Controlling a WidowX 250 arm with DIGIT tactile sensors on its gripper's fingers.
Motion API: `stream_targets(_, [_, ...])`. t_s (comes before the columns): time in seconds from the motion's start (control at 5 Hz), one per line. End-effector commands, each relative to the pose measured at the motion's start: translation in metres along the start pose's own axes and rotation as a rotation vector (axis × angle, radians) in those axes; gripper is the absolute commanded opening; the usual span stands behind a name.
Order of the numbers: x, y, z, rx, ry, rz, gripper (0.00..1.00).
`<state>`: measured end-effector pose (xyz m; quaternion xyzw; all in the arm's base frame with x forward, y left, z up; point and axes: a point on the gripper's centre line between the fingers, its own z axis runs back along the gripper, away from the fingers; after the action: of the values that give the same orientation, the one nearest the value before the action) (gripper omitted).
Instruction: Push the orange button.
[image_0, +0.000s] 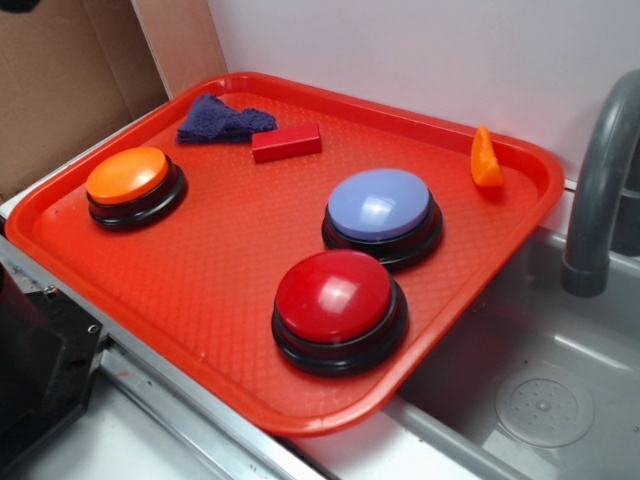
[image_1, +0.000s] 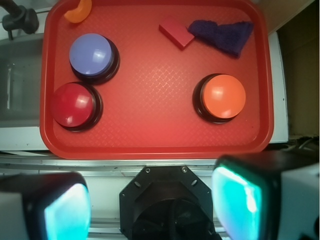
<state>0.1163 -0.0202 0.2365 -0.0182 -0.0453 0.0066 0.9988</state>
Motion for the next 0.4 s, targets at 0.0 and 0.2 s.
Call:
stream_targets(0.0, [0.000, 0.000, 0.000, 0.000, 0.000, 0.000, 1.00])
stream_targets(0.2, [0.005, 0.051, -0.021, -0.049, 0.041, 0.221, 1.00])
